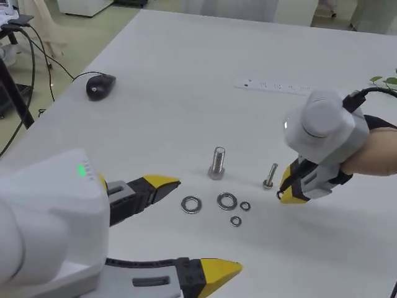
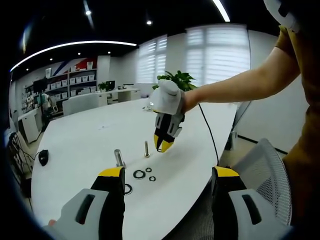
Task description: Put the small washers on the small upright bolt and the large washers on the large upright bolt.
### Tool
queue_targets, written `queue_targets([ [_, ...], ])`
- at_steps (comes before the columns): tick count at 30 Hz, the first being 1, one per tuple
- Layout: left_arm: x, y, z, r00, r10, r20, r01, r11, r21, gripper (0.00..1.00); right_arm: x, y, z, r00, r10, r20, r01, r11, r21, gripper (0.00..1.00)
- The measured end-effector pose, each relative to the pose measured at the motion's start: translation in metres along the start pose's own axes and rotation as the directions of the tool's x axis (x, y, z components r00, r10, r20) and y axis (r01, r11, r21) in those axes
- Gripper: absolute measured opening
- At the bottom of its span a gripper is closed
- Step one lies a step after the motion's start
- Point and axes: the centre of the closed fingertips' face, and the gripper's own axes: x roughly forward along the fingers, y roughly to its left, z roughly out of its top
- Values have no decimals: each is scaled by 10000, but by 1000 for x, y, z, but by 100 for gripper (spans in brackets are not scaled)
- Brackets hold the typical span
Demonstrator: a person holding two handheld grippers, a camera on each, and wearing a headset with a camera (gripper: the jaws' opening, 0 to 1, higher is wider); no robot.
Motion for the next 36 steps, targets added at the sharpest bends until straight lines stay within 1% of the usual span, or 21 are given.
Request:
queue_targets([
  [3,0,-3,1,10000,-79,-4,79,9999,87,70,-9,-5,1,9998,-216,11,216,9997,60,12],
  [8,-1,-6,3,9998,-191,-2,191,9996,193,70,-17,-11,4,9990,-446,59,446,9990,73,12],
  [10,-2,-6,2,9999,-171,-21,172,9996,213,70,-20,-13,5,9988,-496,59,495,9987,76,12],
  [12,-2,-5,2,9999,-143,-21,143,9997,213,70,-18,-18,4,9985,-553,36,553,9985,49,12],
  [17,-3,-3,3,10000,-87,25,87,9998,203,70,-23,-24,10,9977,-667,79,667,9978,9,12],
  [21,-2,1,1,10000,-31,25,31,9999,136,70,-24,-31,15,9974,-719,95,719,9974,-80,12],
  [25,-2,5,0,10000,34,40,-34,10000,60,70,-22,-38,19,9974,-721,92,722,9972,-169,12],
  [28,-1,8,0,9999,75,100,-75,10000,6,70,-19,-41,21,9977,-680,47,681,9974,-227,12],
  [31,0,11,-2,9999,138,47,-138,9999,-52,70,-16,-43,22,9981,-614,30,615,9977,-272,12],
  [34,1,12,-2,9998,153,95,-151,9998,-139,70,-14,-45,24,9984,-556,107,559,9980,-289,12],
  [36,2,13,-4,9998,174,83,-172,9997,-181,70,-12,-45,24,9986,-517,61,519,9981,-330,12],
])
